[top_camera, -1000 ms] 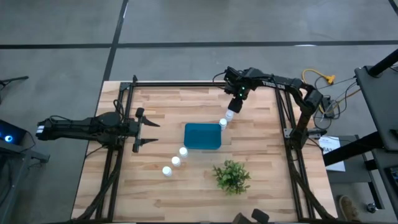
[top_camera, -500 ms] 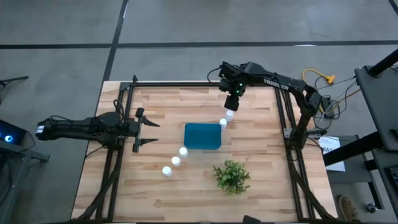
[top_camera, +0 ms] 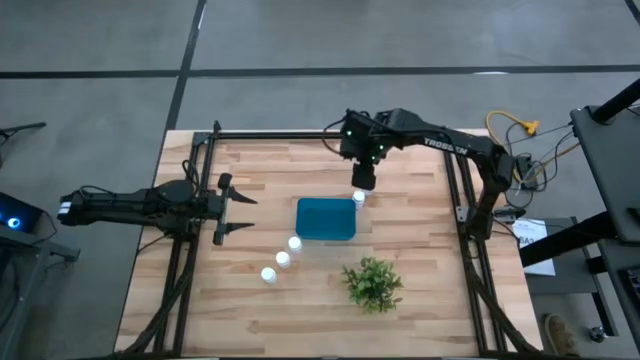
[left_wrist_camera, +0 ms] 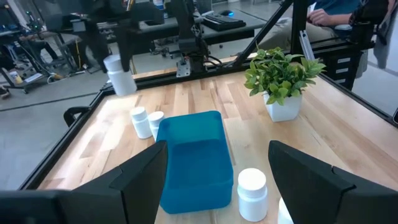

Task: Pick and place pill bottles into a basket
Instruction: Put the white pill bottle in the blue bin

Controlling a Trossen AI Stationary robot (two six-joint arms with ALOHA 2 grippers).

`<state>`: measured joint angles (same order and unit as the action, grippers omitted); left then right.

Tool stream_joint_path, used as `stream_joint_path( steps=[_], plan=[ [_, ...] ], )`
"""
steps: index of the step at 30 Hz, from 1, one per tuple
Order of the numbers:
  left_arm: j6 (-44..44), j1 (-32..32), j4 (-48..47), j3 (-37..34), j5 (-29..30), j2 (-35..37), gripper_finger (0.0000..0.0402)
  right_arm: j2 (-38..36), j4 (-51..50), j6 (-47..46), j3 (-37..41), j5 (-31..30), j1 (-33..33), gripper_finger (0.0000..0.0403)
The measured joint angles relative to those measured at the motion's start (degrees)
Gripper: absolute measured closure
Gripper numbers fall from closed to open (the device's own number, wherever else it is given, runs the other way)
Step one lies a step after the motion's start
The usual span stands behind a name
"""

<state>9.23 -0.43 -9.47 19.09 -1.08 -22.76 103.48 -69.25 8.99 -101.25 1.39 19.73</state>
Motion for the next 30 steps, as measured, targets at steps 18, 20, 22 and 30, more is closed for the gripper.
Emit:
stream_joint_path(
  steps=[18,20,22,30],
  plan=[
    [0.0,0.0,0.0,0.0,0.0,-0.1,0.0140,0.0,4.7,-4.3,0.2,0.7,-14.3,0.0259],
    [0.0,0.0,0.0,0.0,0.0,-0.1,0.0140,0.1,6.2,-5.2,0.6,0.7,-15.3,0.0259],
    [0.0,0.0,0.0,0.0,0.0,-0.1,0.0140,0.1,7.8,-5.9,1.3,0.6,-16.2,0.0259],
    [0.0,0.0,0.0,0.0,0.0,-0.1,0.0140,0.6,12.0,-8.0,7.3,0.6,-16.6,0.0259]
  ],
)
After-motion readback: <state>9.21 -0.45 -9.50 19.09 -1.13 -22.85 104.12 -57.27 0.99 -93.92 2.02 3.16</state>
